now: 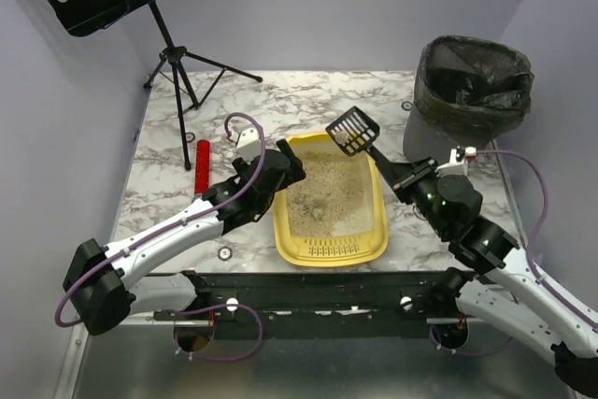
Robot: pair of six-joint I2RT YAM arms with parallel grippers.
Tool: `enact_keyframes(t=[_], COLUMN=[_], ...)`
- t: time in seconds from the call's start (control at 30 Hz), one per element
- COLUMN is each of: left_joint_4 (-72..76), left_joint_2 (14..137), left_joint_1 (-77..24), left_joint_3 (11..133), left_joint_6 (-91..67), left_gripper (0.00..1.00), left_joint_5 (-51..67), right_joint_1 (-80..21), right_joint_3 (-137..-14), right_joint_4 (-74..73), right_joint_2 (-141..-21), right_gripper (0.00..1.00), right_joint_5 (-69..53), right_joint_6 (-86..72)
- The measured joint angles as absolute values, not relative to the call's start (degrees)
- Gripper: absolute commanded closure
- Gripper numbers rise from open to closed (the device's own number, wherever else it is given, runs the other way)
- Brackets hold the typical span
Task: Clean the litter box
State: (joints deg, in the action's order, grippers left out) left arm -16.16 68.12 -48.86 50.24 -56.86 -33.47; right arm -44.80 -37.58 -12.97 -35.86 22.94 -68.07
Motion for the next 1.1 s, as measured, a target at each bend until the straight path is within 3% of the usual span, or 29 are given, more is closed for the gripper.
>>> enact_keyframes(t=[0.6,0.77,1.1], left_joint_4=[-16.2,-16.4,-16.4], left_joint_2=[63.5,64.3,66.5], left_joint_1=[-48.8,-48.7,-48.4], left_joint_3=[45.5,45.5,45.5], left_joint_6=[-56.8,-55.9,-52.6], left_gripper=[0.01,0.01,0.01], left_joint_5=[-33.4,-33.4,-30.7], right_joint_1=[-4.8,-1.8,-1.7], right_joint_3=[-58.1,-63.2,-71.0], right_joint_4=[-10.4,-11.2,-16.5], right_joint_2=[-42.5,-44.5,-52.9], right_gripper=[0.99,0.99,0.99], right_joint_5=[7.3,9.8,27.0], right_joint_6=[-65.0,-60.8,-36.4])
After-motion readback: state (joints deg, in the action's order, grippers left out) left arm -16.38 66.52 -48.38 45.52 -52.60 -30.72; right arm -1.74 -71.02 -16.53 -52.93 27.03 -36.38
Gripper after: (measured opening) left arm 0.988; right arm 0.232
